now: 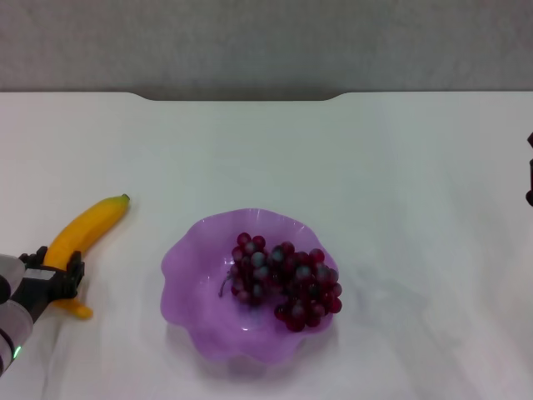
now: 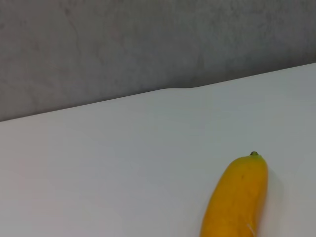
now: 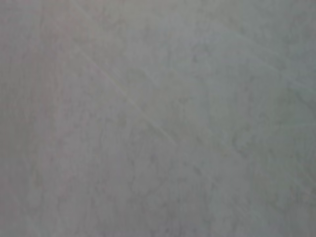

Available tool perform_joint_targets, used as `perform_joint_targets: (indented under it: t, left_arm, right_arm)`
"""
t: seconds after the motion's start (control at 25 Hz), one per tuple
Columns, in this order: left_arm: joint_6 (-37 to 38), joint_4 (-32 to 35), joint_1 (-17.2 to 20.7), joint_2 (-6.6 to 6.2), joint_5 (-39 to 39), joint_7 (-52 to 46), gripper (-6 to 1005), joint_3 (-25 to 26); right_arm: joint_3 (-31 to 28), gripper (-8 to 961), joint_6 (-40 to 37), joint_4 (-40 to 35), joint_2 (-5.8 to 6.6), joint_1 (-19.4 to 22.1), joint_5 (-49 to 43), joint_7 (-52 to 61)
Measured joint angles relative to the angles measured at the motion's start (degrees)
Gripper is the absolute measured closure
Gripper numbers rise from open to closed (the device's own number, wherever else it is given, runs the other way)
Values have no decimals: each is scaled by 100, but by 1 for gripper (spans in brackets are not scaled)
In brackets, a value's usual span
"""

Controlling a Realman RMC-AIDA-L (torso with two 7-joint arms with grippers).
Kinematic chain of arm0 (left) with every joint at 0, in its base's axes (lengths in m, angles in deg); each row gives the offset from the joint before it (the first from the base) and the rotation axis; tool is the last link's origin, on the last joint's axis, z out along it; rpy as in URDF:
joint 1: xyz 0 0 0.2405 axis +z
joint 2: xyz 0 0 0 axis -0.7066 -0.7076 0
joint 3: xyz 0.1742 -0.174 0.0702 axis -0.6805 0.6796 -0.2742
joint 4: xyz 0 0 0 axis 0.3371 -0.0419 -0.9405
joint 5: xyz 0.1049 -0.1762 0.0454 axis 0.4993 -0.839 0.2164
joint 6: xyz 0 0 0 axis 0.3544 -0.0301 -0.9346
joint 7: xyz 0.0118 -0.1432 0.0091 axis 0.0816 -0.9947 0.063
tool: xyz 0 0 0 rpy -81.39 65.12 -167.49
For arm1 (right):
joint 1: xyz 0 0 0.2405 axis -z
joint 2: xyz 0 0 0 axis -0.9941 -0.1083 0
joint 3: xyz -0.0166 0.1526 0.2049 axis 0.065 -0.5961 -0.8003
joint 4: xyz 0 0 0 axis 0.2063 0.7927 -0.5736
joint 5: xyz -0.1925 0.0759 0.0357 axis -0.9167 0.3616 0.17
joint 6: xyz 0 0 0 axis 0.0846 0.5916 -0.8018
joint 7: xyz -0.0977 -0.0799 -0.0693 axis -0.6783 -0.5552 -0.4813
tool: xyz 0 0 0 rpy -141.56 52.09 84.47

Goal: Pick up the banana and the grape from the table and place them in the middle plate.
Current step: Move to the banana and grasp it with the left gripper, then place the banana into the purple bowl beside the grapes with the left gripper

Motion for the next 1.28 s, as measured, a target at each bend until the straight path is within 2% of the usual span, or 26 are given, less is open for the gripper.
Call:
perform_joint_targets:
  t: [0.32, 0.76, 0.92, 1.12, 1.28]
  left_arm:
    - [50, -97, 11, 0, -9, -29, 496, 8]
    - [815, -756, 83, -54, 83, -60, 492, 22]
    - [787, -1579, 446, -105, 827, -65, 490, 5]
    - [647, -3012, 1163, -198, 2090, -76, 488, 1]
    - [344, -3530, 1426, -185, 2575, -77, 487, -92]
  right_arm:
    - [9, 953, 0, 38, 0, -2, -2, -1]
    - [25, 953, 56, 107, 6, -9, -2, -99]
    - [22, 953, 83, 228, 8, -11, -3, -109]
    - [-10, 953, 93, 361, 17, -45, 12, -114]
    - [-19, 953, 96, 474, 17, -102, 32, -114]
